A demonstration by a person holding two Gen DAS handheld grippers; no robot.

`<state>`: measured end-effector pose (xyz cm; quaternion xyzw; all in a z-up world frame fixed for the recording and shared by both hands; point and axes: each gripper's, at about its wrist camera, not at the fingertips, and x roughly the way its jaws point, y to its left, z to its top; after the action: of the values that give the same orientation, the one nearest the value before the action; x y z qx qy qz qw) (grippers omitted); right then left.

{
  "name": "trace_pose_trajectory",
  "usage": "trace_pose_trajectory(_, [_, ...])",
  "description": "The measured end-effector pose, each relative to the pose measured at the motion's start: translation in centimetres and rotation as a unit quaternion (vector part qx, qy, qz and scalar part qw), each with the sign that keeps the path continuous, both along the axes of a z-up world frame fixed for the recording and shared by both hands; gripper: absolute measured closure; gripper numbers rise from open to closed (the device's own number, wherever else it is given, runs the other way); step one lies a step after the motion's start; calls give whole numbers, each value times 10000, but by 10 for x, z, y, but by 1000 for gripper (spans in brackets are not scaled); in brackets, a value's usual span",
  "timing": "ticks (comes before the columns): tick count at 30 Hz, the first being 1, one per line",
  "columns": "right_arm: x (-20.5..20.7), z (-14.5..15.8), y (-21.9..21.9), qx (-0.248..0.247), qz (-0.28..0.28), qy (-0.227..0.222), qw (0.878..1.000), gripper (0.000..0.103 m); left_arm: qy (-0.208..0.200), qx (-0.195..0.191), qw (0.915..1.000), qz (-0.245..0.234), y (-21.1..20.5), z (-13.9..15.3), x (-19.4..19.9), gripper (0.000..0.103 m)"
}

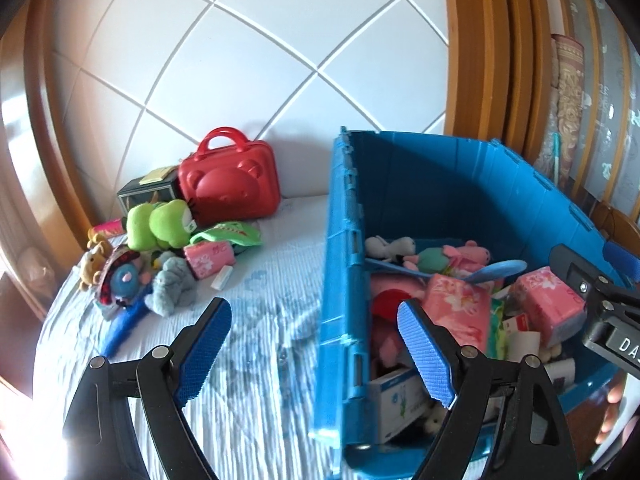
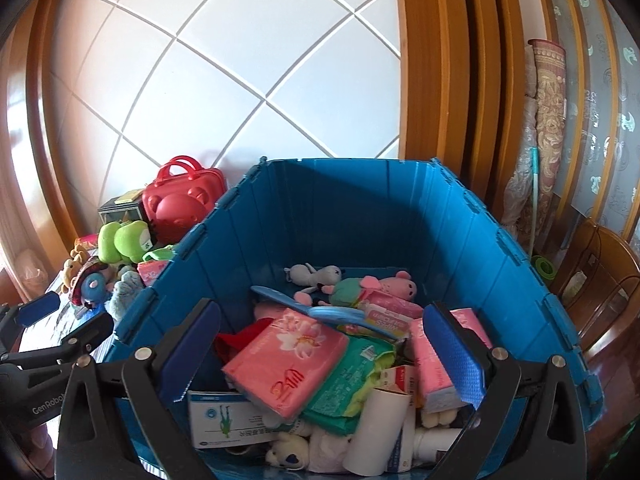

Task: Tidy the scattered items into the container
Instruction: 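Open both grippers over the box and move back to the table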

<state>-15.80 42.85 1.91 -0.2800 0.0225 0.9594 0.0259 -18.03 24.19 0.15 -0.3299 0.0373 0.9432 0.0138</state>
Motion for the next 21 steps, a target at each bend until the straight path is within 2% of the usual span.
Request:
trace_pose_trajectory(6, [-15,3,-77,40,504,47,9987,0,-122,77,9982,578,-84,-12,4,17])
trace_pose_trajectory(14, [-28,9,-209,-78,1021,287,9943,0,-355,-63,9935,1083,-227,-32,4,17])
trace_pose_trajectory(18, [-40,-5,-276,-152,1227,144,9922,0,-503,-87,9910,1240,-300,-47,2,17])
trace_pose_trajectory(21, [-52,-26,-315,-168,1316,-155,9910,0,-662,-105,9888,1336,-344,-62,-3,17])
